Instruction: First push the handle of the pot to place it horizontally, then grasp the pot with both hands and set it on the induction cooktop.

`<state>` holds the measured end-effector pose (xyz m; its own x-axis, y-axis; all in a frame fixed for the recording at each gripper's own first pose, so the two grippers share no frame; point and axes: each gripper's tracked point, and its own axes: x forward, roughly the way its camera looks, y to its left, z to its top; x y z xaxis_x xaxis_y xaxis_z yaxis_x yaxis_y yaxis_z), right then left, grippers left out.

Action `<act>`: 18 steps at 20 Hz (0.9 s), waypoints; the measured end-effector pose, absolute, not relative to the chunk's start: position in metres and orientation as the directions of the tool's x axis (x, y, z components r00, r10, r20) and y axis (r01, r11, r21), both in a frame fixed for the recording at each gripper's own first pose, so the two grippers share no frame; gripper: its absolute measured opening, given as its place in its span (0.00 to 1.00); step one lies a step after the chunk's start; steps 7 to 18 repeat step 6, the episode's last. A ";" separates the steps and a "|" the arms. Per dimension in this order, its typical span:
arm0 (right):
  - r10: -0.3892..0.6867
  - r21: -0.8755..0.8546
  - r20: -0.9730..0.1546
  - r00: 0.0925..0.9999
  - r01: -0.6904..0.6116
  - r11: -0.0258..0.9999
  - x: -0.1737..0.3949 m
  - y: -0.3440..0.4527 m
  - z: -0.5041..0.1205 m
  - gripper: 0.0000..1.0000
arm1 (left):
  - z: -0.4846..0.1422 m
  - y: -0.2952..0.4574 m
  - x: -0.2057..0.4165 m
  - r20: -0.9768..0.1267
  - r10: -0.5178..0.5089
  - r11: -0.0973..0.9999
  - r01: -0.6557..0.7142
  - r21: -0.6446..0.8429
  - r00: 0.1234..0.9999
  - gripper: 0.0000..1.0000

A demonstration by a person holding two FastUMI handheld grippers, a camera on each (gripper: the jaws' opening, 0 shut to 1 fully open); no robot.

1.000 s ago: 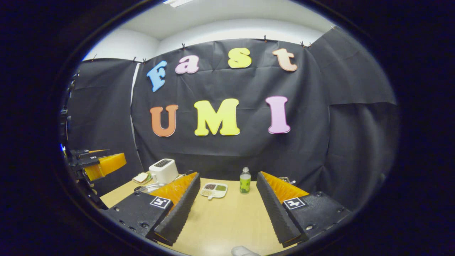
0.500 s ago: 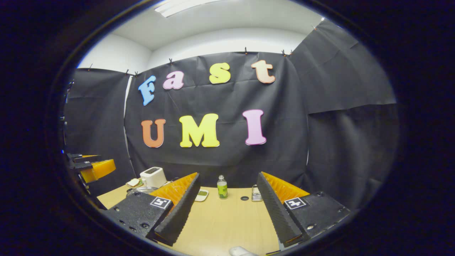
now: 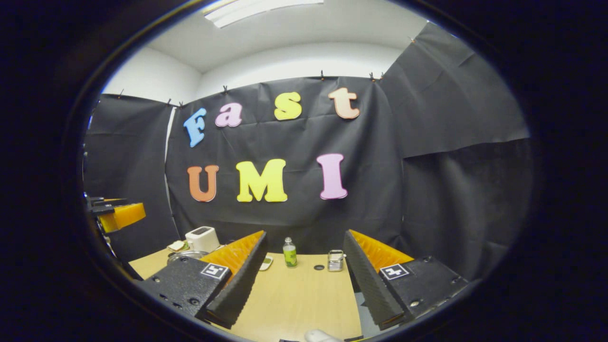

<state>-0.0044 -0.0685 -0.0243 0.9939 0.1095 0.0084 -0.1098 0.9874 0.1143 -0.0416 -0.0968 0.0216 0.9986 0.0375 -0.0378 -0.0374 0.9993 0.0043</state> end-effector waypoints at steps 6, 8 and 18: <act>0.115 0.117 0.006 0.993 -0.115 0.986 -0.010 -0.063 -0.025 1.00 | 0.031 -0.087 -0.047 -0.010 0.046 0.999 -0.046 0.010 0.999 0.96; 0.115 0.117 0.006 0.993 -0.115 0.986 -0.010 -0.063 -0.025 1.00 | 0.031 -0.087 -0.047 -0.010 0.046 0.999 -0.046 0.010 0.999 0.96; 0.115 0.117 0.006 0.993 -0.115 0.986 -0.010 -0.063 -0.025 1.00 | 0.031 -0.087 -0.047 -0.010 0.046 0.999 -0.046 0.010 0.999 0.96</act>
